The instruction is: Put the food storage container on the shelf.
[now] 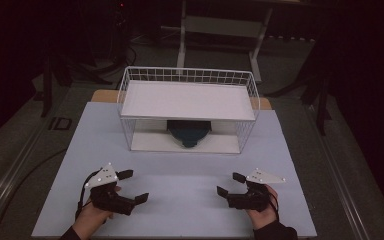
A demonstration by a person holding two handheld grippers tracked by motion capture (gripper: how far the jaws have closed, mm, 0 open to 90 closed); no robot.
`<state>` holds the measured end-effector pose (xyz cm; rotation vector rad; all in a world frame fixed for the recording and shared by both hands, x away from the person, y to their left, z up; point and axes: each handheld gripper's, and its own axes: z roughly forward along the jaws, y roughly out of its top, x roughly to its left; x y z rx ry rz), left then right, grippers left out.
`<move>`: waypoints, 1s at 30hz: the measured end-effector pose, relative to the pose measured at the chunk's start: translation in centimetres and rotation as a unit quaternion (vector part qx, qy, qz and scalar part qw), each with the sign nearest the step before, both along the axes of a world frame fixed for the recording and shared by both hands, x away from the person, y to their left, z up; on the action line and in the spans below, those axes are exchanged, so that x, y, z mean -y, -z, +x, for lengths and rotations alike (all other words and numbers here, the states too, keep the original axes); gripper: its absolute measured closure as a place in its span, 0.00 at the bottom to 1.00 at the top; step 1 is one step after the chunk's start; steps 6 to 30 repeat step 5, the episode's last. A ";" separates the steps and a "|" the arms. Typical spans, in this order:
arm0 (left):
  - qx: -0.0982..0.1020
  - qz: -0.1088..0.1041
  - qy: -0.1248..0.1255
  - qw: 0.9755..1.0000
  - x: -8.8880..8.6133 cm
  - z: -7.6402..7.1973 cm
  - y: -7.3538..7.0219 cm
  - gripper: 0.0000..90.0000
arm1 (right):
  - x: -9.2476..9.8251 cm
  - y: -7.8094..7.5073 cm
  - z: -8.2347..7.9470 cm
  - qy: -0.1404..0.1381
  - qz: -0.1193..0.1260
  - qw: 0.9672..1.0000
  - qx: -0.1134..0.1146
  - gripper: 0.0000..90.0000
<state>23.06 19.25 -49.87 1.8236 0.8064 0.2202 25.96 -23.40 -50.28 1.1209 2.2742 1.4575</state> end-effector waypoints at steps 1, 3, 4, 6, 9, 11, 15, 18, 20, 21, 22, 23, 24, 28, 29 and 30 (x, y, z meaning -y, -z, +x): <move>-0.002 -0.001 0.000 1.000 0.0 0.0 0.0 0.00 | 0.0 0.0 0.0 0.000 -0.002 1.000 0.000 0.18; -0.001 0.000 0.000 1.000 0.0 0.0 0.1 0.00 | -0.1 0.0 0.1 -0.002 -0.003 1.000 0.000 0.18; -0.002 -0.001 0.000 1.000 0.0 0.0 0.1 0.00 | -0.1 0.0 0.1 -0.003 -0.004 1.000 0.002 0.18; -0.002 -0.001 0.000 1.000 0.0 0.0 0.1 0.00 | -0.1 0.0 0.1 -0.003 -0.004 1.000 0.002 0.18; -0.002 -0.001 0.000 1.000 0.0 0.0 0.1 0.00 | -0.1 0.0 0.1 -0.003 -0.004 1.000 0.002 0.18; -0.002 -0.001 0.000 1.000 0.0 0.0 0.1 0.00 | -0.1 0.0 0.1 -0.003 -0.004 1.000 0.002 0.18; -0.002 -0.001 0.000 1.000 0.0 0.0 0.1 0.00 | -0.1 0.0 0.1 -0.003 -0.004 1.000 0.002 0.18; -0.002 -0.001 0.000 1.000 0.0 0.0 0.1 0.00 | -0.1 0.0 0.1 -0.003 -0.004 1.000 0.002 0.18; -0.002 -0.001 0.000 1.000 0.0 0.0 0.1 0.00 | -0.1 0.0 0.1 -0.003 -0.004 1.000 0.002 0.18; -0.002 -0.001 0.000 1.000 0.0 0.0 0.1 0.00 | -0.1 0.0 0.1 -0.003 -0.004 1.000 0.002 0.18; -0.002 -0.001 0.000 1.000 0.0 0.0 0.1 0.00 | -0.1 0.0 0.1 -0.003 -0.004 1.000 0.002 0.18; -0.002 -0.001 0.000 1.000 0.0 0.0 0.1 0.00 | -0.1 0.0 0.1 -0.003 -0.004 1.000 0.002 0.18; -0.002 -0.001 0.000 1.000 0.0 0.0 0.1 0.00 | -0.1 0.0 0.1 -0.003 -0.004 1.000 0.002 0.18; -0.002 -0.001 0.000 1.000 0.0 0.0 0.1 0.00 | -0.1 0.0 0.1 -0.003 -0.004 1.000 0.002 0.18; -0.002 -0.001 0.000 1.000 0.0 0.0 0.1 0.00 | -0.1 0.0 0.1 -0.003 -0.004 1.000 0.002 0.18; -0.002 -0.001 0.000 1.000 0.0 0.0 0.1 0.00 | -0.1 0.0 0.1 -0.003 -0.004 1.000 0.002 0.18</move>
